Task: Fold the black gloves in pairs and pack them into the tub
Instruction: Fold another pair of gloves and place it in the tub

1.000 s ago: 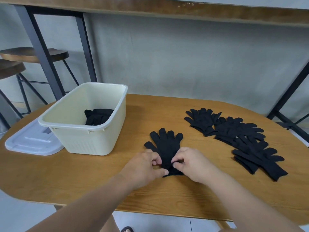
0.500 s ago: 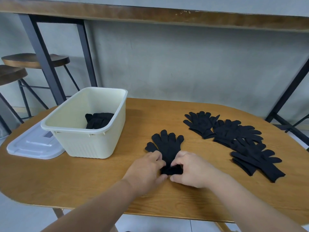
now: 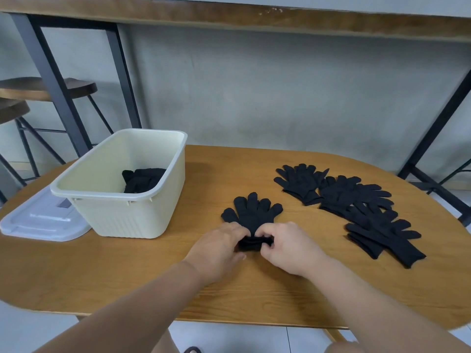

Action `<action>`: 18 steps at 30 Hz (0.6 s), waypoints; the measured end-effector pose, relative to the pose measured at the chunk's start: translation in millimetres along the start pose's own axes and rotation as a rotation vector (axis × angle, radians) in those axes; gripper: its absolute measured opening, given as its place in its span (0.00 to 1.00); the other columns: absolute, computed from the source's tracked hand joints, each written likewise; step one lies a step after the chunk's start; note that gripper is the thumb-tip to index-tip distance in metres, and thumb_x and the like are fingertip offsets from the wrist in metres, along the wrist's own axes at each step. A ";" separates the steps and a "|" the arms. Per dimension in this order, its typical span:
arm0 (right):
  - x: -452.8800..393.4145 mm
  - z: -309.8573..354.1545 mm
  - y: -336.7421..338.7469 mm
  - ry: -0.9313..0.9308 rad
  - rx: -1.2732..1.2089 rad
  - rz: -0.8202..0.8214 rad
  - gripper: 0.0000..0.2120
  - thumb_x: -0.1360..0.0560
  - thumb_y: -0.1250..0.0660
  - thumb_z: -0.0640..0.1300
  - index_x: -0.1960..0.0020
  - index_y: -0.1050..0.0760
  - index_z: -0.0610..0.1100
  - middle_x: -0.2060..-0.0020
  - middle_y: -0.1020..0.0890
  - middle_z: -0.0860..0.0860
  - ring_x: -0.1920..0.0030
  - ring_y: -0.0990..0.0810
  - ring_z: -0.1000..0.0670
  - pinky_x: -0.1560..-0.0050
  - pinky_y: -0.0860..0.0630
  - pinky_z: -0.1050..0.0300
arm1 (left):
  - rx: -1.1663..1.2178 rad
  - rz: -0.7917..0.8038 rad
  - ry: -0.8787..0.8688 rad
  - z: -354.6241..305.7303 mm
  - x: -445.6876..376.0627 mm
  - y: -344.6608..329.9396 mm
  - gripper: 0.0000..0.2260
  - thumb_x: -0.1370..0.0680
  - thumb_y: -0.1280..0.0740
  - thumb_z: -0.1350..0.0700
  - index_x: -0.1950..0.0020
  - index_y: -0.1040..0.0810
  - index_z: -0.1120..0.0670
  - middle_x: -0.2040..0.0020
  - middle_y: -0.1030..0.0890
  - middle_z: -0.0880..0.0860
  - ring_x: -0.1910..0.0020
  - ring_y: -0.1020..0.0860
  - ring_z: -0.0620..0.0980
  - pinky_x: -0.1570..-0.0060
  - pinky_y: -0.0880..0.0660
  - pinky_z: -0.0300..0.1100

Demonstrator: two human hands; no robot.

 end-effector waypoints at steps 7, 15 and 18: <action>4.0 -2.9 -5.6 0.085 0.155 -0.018 0.14 0.21 0.36 0.50 0.36 0.23 0.54 0.44 0.21 0.59 0.47 0.23 0.54 0.47 0.24 0.57 | -0.029 -0.067 -0.009 1.7 -3.7 -2.0 0.08 0.20 0.38 0.54 0.42 0.25 0.48 0.50 0.23 0.46 0.50 0.26 0.45 0.53 0.27 0.40; -2.7 -6.7 -3.7 -0.143 -0.219 0.109 0.11 0.19 0.38 0.50 0.40 0.20 0.54 0.51 0.19 0.58 0.50 0.21 0.55 0.48 0.24 0.58 | 0.211 -0.014 0.171 5.3 -2.3 -4.1 0.08 0.19 0.39 0.48 0.45 0.22 0.46 0.56 0.22 0.43 0.62 0.27 0.40 0.62 0.31 0.34; -8.1 -5.3 -4.1 -0.251 -0.360 0.108 0.03 0.21 0.34 0.50 0.48 0.22 0.56 0.55 0.19 0.56 0.54 0.19 0.53 0.52 0.23 0.58 | 0.316 0.015 0.276 5.9 -8.1 -3.4 0.07 0.19 0.38 0.50 0.46 0.22 0.47 0.63 0.24 0.44 0.67 0.28 0.41 0.67 0.32 0.34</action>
Point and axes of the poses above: each hand's wrist, its own x-axis away from the middle knuckle, its own y-axis out of the back of the hand, z = x × y, the point moved 1 cm from there along -x, towards the middle knuckle
